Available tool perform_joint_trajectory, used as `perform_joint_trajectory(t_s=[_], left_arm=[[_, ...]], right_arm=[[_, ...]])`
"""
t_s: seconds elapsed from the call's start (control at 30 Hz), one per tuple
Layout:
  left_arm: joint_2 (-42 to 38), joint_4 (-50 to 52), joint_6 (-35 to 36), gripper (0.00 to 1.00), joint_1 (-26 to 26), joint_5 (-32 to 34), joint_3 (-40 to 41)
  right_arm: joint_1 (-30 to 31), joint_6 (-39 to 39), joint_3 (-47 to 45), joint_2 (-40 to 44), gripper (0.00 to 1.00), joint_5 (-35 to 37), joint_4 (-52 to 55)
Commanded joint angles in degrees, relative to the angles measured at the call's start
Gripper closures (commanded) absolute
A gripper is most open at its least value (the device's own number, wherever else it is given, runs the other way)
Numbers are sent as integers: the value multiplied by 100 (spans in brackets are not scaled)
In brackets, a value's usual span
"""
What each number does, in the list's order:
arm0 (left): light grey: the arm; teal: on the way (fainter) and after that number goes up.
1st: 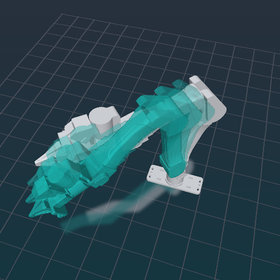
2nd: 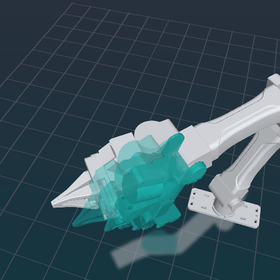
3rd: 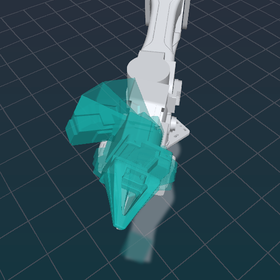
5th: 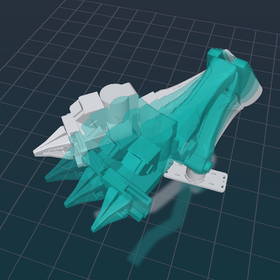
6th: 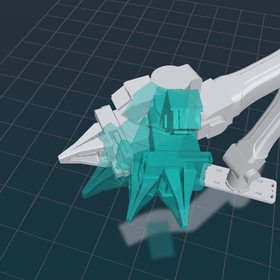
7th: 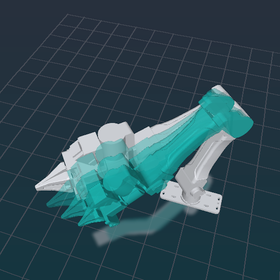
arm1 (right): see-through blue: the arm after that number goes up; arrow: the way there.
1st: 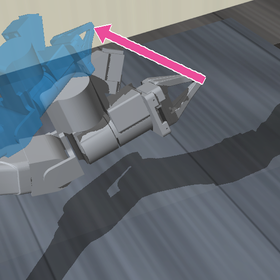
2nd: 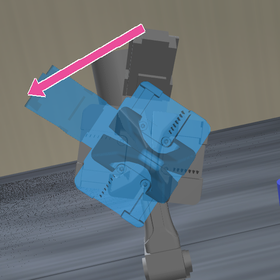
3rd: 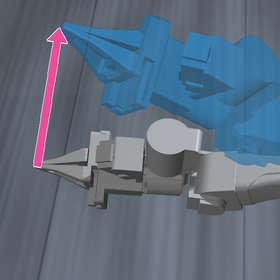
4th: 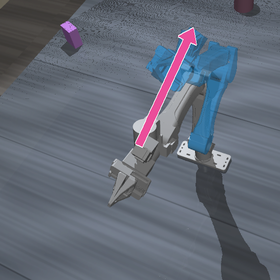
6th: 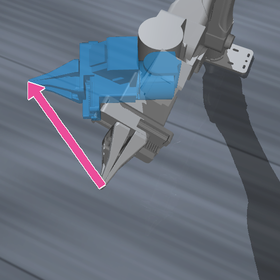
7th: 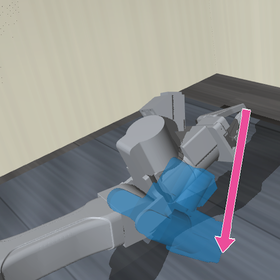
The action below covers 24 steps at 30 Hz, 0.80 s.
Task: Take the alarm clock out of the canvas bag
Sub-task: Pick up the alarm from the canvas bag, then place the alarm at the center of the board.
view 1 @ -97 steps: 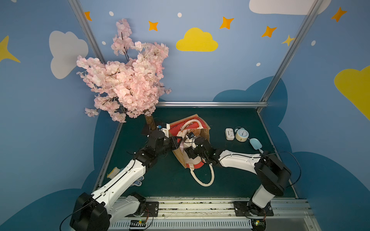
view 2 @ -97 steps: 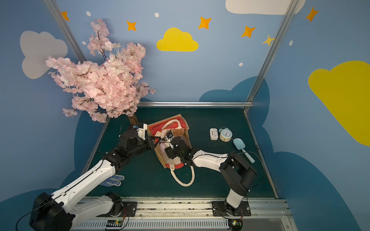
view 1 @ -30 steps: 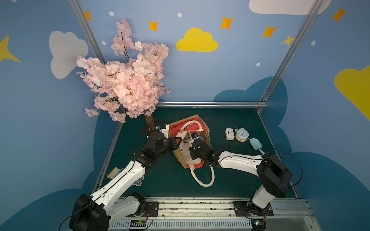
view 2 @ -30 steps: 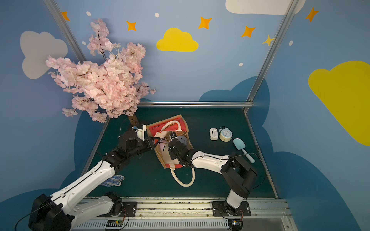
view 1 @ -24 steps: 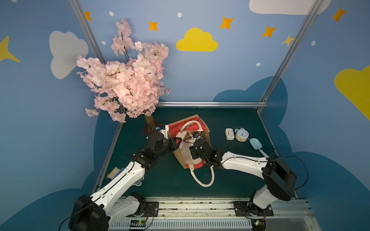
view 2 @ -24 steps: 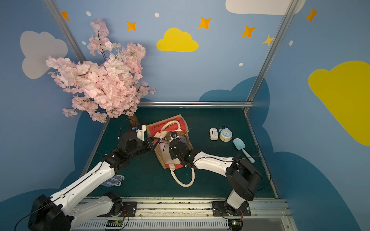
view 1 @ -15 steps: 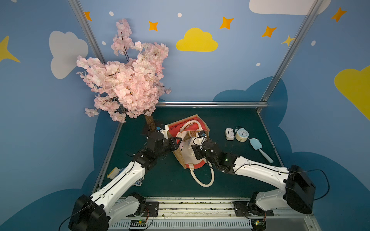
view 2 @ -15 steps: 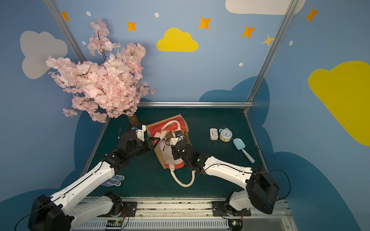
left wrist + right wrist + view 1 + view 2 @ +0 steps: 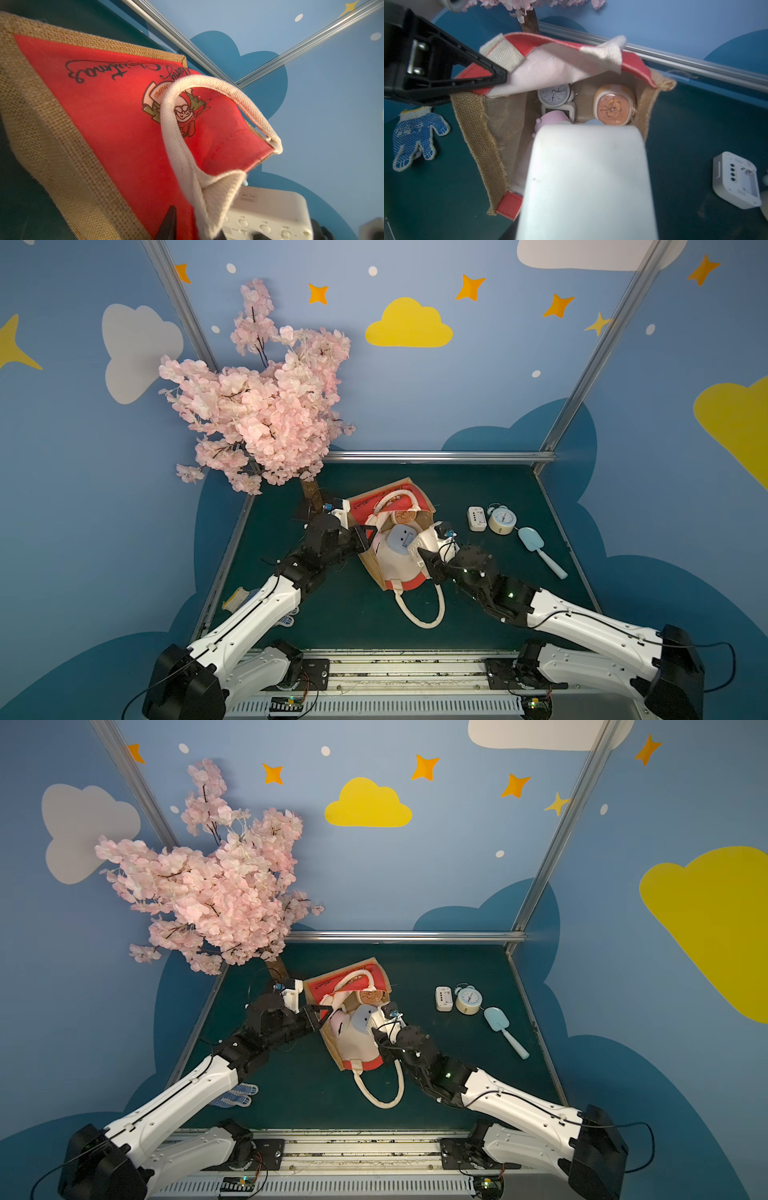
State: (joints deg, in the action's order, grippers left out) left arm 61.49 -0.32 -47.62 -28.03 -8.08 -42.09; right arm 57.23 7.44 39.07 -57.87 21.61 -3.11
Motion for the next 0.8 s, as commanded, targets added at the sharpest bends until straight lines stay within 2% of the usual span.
perform_joint_trajectory(t_s=[0.0,0.2,0.47,0.6,0.77], left_arm=[[-76,181,79,77,23,138,20],[-59,198,88,77,18,124,0],[-117,235,108,77,22,131,7],[-143,251,121,76,25,148,17],[-111,234,103,76,25,135,7]], right_arm=[[-89,-613,34,408,67,340,-219],[-586,-987,192,745,65,347,26],[-1540,-1073,219,595,65,-41,193],[-2138,-1063,203,381,65,-421,41],[-2763,-795,559,-374,65,-908,265]])
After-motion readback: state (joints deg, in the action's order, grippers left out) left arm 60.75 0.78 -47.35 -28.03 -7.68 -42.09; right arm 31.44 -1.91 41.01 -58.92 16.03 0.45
